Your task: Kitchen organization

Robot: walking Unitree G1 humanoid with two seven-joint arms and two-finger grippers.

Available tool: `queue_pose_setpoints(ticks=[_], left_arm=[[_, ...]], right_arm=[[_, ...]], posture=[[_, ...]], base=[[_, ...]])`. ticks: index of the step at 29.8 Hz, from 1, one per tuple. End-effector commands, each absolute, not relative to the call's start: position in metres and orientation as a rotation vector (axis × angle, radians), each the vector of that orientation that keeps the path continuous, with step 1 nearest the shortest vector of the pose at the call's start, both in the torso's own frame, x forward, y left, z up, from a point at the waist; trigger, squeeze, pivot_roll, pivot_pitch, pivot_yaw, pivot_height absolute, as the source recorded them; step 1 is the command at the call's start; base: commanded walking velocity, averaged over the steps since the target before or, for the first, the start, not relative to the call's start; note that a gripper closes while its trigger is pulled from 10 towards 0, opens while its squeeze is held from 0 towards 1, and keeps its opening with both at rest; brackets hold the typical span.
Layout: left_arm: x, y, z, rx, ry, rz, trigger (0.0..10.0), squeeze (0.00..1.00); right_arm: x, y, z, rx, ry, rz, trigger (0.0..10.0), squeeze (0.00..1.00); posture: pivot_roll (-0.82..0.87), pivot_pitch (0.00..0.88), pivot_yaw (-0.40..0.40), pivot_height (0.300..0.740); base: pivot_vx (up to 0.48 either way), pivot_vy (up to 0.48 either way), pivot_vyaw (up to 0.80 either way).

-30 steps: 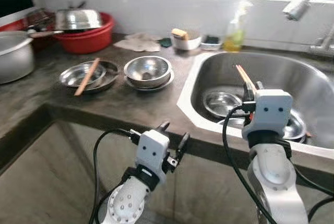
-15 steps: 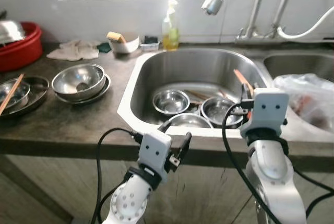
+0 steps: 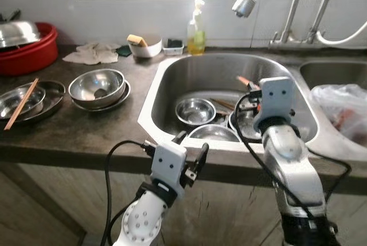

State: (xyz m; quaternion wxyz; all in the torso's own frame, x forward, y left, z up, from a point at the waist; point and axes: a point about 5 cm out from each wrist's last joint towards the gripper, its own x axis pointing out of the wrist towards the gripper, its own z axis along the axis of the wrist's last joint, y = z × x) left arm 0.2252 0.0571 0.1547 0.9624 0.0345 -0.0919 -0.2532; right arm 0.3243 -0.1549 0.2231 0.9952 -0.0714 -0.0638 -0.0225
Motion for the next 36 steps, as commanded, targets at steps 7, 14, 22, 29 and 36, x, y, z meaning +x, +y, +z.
queue_pose_setpoints(ticks=[7,14,22,29,36], left_arm=[[0.221,0.059,0.157,0.065,-0.177,-0.496,10.0,0.0],[0.215,0.06,0.156,0.068,-0.162,-0.491,10.0,0.0],[0.211,0.061,0.153,0.065,-0.141,-0.493,10.0,0.0],[0.213,0.061,0.154,0.071,-0.14,-0.494,10.0,0.0],[0.213,0.058,0.153,0.072,-0.138,-0.508,10.0,0.0]], right_arm=[[0.37,-0.166,0.224,-0.214,0.051,-0.051,10.0,0.0],[0.387,-0.178,0.21,-0.258,0.174,-0.067,10.0,0.0],[0.391,-0.177,0.202,-0.239,0.22,-0.063,10.0,0.0],[0.393,-0.176,0.2,-0.228,0.222,-0.062,10.0,1.0],[0.39,-0.179,0.201,-0.217,0.194,-0.067,10.0,1.0]], posture=[[0.1,0.116,-0.004,0.74],[0.11,0.152,-0.011,0.74],[0.11,0.168,-0.008,0.74],[0.11,0.162,-0.003,0.74],[0.11,0.15,0.001,0.74]], base=[[0.0,0.0,0.0],[0.0,0.0,0.0],[0.0,0.0,0.0],[0.0,0.0,0.0],[0.0,0.0,0.0]])
